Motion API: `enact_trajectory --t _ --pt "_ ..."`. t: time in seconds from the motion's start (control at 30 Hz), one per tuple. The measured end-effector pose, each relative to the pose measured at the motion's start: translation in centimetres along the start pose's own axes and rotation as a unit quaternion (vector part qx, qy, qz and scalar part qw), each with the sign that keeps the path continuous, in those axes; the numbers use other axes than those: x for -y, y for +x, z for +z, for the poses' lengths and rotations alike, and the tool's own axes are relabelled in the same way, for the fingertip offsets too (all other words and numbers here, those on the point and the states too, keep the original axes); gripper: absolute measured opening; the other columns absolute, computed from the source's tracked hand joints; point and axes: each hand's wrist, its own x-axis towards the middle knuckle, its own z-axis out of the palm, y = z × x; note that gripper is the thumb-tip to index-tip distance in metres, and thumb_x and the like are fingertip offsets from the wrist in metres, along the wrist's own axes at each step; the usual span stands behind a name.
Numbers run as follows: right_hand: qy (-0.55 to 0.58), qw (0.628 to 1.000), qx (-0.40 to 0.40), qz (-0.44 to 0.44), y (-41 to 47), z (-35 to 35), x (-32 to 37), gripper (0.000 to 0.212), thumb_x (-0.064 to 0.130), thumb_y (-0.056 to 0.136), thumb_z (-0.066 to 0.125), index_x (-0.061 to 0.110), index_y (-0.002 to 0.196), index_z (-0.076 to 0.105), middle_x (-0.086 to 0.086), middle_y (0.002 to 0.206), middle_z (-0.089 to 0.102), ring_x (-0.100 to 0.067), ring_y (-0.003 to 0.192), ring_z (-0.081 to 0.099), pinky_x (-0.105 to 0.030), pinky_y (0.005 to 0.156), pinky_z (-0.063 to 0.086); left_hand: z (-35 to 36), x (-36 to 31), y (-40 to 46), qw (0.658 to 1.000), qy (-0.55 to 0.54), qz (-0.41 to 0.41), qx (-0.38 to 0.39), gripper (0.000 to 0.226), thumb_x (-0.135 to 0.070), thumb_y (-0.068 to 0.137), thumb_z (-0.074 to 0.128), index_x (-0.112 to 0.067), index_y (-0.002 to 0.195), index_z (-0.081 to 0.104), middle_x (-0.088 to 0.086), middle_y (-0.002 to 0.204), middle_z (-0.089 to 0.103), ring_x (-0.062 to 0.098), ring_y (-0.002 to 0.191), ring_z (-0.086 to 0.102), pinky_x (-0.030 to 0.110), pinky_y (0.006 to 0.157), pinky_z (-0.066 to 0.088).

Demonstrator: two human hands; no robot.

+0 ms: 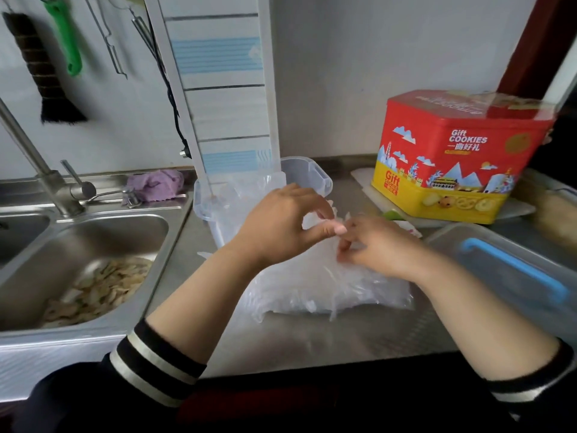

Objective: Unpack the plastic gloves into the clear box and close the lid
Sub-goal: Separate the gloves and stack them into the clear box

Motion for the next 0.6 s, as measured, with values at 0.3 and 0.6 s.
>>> enact_trajectory --t 0.3,0.6 --pt "0.134 0.985 -0.100 0.025 -0.3 -4.0 -0.7 0.017 0.028 0.092 0.062 0.020 0.099 0.075 0.006 0.109 0.067 -0.011 0.098 0.058 -0.025 0.084 0.046 0.3 1.4 -0.5 0.991 0.035 -0.069 -0.108 0.049 -0.062 0.083 0.055 -0.022 0.109 0.064 -0.004 0.107 0.060 0.017 0.095 0.051 0.028 0.082 0.043" --pt "-0.102 0.887 -0.399 -0.210 3.7 -4.0 1.9 0.021 0.035 0.087 0.061 0.021 0.088 0.077 -0.004 0.091 0.062 -0.028 0.088 0.049 -0.039 0.076 0.042 -4.1 0.8 0.5 0.900 -0.354 -0.248 -0.064 0.062 -0.070 0.082 0.028 -0.032 0.124 0.055 -0.013 0.110 0.065 -0.007 0.102 0.060 0.015 0.086 0.043"
